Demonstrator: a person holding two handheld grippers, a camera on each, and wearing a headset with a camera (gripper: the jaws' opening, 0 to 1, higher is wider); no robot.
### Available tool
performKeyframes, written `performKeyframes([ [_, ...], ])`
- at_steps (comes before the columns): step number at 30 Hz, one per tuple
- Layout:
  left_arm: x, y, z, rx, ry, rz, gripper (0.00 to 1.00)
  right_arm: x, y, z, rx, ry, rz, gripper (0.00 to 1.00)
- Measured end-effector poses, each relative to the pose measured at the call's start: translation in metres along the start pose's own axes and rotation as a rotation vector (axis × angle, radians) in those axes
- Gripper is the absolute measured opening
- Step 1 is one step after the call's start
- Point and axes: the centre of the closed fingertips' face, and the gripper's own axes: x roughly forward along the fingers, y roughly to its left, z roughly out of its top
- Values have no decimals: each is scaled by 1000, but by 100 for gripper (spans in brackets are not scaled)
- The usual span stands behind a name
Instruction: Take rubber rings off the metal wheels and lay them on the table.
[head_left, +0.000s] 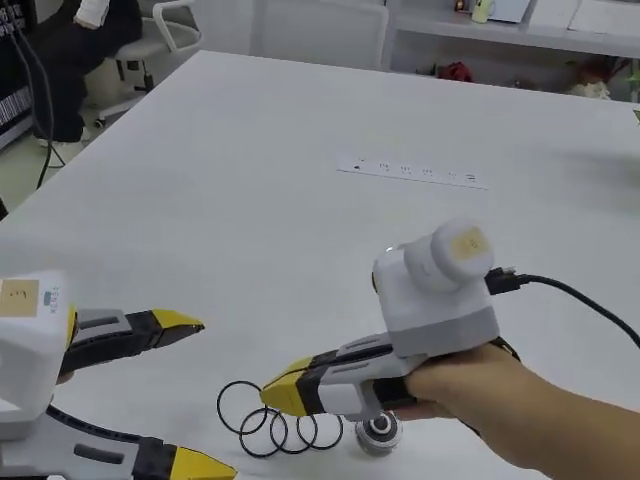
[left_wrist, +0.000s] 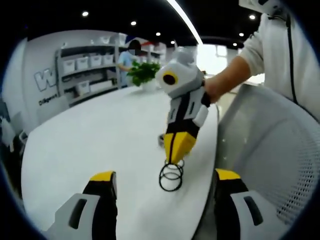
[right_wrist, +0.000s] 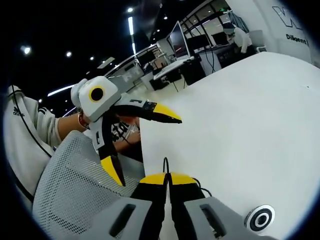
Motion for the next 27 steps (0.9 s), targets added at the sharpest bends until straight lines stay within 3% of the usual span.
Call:
performKeyframes([
  [13, -4, 4, -2, -15, -3, 15, 80, 20, -11, -15, 51, 43, -11, 0],
  [27, -3, 7, 1, -10, -5, 18, 79, 20, -27, -27, 35, 76, -74, 0],
])
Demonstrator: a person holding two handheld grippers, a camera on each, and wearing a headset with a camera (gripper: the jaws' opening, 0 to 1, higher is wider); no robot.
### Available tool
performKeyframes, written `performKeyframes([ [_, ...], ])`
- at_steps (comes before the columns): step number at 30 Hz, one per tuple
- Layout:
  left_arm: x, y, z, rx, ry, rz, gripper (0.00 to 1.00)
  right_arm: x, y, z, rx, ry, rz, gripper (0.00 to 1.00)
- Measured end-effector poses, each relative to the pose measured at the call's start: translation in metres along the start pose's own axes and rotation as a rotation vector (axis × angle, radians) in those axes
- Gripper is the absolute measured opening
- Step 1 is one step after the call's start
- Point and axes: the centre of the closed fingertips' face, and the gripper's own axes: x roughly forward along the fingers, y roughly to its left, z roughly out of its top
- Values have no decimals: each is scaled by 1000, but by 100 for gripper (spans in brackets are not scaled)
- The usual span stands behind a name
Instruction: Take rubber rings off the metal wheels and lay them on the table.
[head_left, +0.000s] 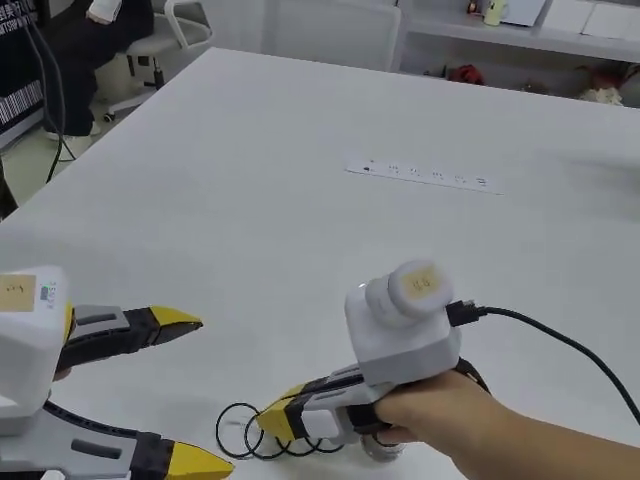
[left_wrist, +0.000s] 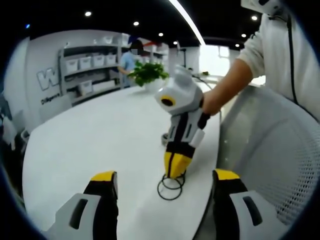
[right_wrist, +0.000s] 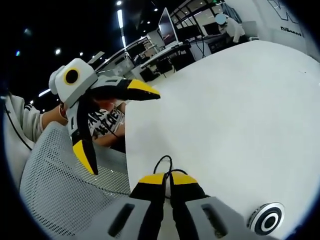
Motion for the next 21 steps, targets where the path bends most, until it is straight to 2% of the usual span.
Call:
performKeyframes([
  [11, 0, -1, 1, 6, 1, 1, 78, -7, -4, -6, -50, 17, -32, 7],
  [21, 1, -2, 2, 9, 2, -1, 78, -45, -4, 5, -96, -30, -60, 11],
])
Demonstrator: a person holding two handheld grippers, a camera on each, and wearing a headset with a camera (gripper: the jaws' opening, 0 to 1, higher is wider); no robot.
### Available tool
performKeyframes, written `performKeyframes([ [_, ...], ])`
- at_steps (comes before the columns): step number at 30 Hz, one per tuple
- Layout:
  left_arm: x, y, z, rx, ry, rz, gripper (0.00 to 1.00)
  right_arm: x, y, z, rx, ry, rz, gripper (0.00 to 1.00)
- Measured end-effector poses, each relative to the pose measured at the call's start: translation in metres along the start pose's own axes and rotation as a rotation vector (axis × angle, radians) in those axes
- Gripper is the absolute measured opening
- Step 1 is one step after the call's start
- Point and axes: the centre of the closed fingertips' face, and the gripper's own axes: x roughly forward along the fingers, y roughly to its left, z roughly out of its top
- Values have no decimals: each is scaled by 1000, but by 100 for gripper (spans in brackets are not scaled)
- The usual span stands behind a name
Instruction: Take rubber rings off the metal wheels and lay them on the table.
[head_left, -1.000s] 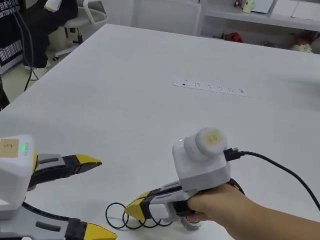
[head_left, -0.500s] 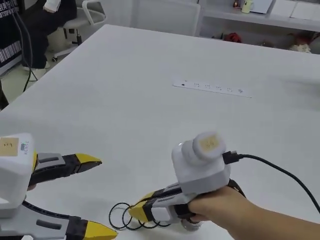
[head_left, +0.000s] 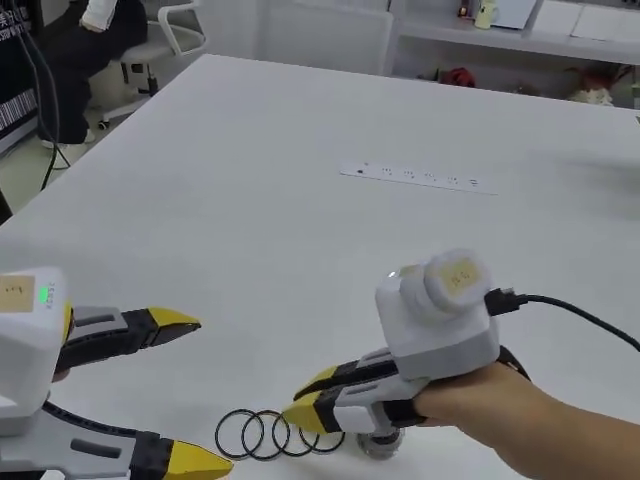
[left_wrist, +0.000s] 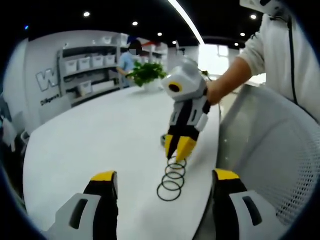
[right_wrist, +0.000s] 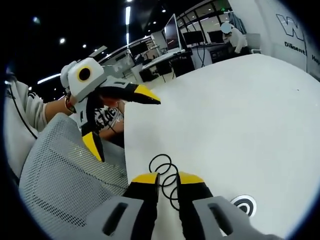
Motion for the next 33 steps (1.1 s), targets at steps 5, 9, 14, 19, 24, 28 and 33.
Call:
performKeyframes([
  [5, 2, -1, 0, 1, 5, -4, 79, -20, 0, 5, -15, -34, -16, 14],
  [9, 1, -1, 1, 3, 5, -4, 79, -34, -2, 9, -13, -61, -30, 18],
  [14, 0, 1, 2, 3, 4, 0, 79, -51, -9, 11, -16, -85, -62, 21],
  [19, 0, 1, 2, 2, 4, 2, 79, -72, -17, 12, -24, -118, -100, 24],
  [24, 0, 1, 1, -1, 7, 4, 79, -92, -23, 13, -14, -148, -131, 27],
  [28, -1, 1, 2, -4, 0, 9, 79, -111, -30, 14, 4, -190, -160, 30],
  [33, -1, 1, 1, -6, 4, 13, 80, -129, -33, 14, 14, -230, -190, 36],
])
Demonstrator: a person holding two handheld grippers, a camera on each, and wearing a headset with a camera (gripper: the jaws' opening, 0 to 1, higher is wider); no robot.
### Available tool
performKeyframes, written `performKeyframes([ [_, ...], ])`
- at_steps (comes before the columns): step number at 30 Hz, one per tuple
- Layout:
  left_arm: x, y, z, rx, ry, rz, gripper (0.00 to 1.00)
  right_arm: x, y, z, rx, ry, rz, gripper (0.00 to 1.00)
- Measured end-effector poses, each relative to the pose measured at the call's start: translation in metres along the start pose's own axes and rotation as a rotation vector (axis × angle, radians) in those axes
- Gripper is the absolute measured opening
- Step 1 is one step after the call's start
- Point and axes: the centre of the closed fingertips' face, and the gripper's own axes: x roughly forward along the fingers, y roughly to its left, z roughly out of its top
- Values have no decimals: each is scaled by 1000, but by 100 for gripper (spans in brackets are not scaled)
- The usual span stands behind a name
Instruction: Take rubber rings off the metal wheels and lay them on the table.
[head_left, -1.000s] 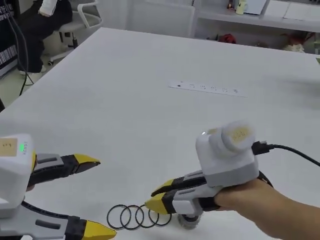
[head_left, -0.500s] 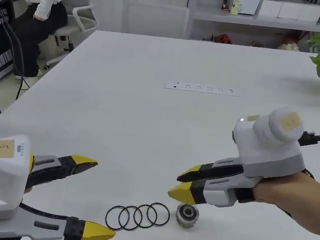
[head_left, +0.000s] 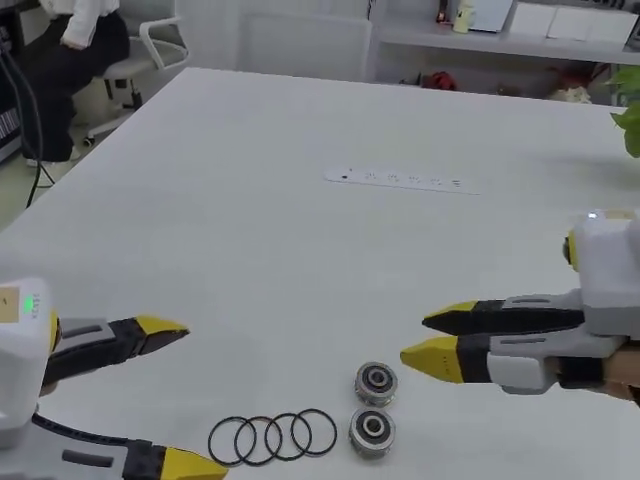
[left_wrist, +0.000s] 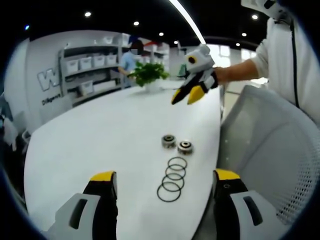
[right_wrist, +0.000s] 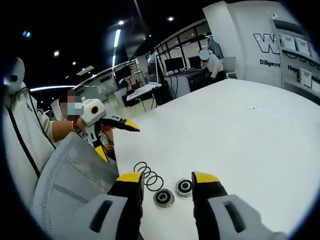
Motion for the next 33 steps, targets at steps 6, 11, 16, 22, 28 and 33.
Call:
performKeyframes([
  [6, -2, 0, 0, -10, -3, 12, 80, -24, -12, 3, 27, -74, -51, 41],
  [11, -5, 2, -1, -16, -4, 26, 80, -41, -20, -1, 35, -107, -88, 45],
  [16, -8, 6, -2, -29, -9, 48, 80, -58, -28, -6, 54, -153, -125, 51],
  [22, -12, 12, -3, -44, -14, 74, 80, -73, -35, -18, 49, -170, -166, 58],
  [28, -16, 15, -8, -60, -10, 94, 81, -84, -39, -31, 55, -179, -191, 66],
  [33, -17, 16, -12, -77, -7, 107, 82, -89, -44, -43, 83, -187, -206, 70],
])
